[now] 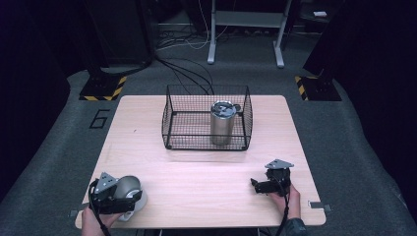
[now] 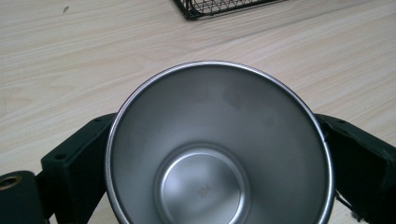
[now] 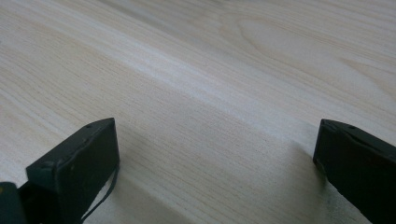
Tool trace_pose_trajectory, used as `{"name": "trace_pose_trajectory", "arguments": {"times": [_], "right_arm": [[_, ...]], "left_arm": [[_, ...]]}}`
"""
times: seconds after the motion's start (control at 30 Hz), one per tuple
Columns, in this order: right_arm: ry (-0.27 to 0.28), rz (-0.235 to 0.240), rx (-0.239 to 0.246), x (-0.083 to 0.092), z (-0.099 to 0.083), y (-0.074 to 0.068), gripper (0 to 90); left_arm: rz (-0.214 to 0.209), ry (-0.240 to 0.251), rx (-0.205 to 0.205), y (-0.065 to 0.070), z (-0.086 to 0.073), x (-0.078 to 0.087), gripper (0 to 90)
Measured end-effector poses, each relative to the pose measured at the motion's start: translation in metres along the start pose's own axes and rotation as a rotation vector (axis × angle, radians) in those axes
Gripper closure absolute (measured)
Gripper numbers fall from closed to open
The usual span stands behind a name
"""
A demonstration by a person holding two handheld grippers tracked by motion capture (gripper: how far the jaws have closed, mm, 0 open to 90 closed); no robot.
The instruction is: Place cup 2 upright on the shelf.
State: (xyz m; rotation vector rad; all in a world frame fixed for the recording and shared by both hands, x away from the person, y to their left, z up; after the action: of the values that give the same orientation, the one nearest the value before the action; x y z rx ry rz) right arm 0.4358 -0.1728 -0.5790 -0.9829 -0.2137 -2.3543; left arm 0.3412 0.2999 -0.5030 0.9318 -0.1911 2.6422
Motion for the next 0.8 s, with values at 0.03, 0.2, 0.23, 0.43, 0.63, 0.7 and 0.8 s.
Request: {"name": "trace_pose_trajectory", "arguments": {"times": [0.03,0.2,0.23,0.43,0.63,0.7,0.8], "right_arm": [[0.000,0.000,0.001,0.0000,0.0000,0.0000,0.0],[-0.006,0.002,-0.010,-0.0002,0.0000,-0.0005,0.0],[-0.006,0.001,-0.010,-0.0001,-0.0001,-0.0005,0.0],[-0.001,-0.018,-0.022,0.0012,-0.0014,-0.0010,0.0],[-0.003,-0.013,-0.017,0.0016,-0.0016,-0.0009,0.0],[0.002,-0.014,-0.022,0.0013,-0.0013,-0.0012,0.0],[0.000,-0.012,-0.018,0.0014,-0.0013,-0.0009,0.0]], "left_arm": [[0.007,-0.007,0.001,0.0004,0.0002,0.0002,5.6],[0.009,-0.005,0.001,0.0002,-0.0001,0.0006,5.9],[0.006,0.002,-0.003,0.0002,-0.0002,0.0005,6.1],[-0.004,0.004,-0.011,-0.0001,-0.0001,0.0004,6.3],[0.010,0.016,-0.025,-0.0001,-0.0005,0.0016,6.4],[0.013,0.023,-0.018,-0.0013,-0.0004,0.0019,6.4],[0.008,0.022,-0.012,-0.0026,-0.0001,0.0030,6.4]]}}
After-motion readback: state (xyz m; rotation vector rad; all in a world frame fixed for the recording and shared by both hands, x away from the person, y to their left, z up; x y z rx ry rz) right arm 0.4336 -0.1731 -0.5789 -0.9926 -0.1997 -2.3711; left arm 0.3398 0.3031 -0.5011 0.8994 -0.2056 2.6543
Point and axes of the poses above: each handheld gripper's, and its own axes: x roughly backward along the jaws, z roughly out of its top, y roughly to its right, the point moved 7 cm from there along -x, roughly forward along the jaws, and after that the axes turned 6 degrees about z, right-handed, at the moved point
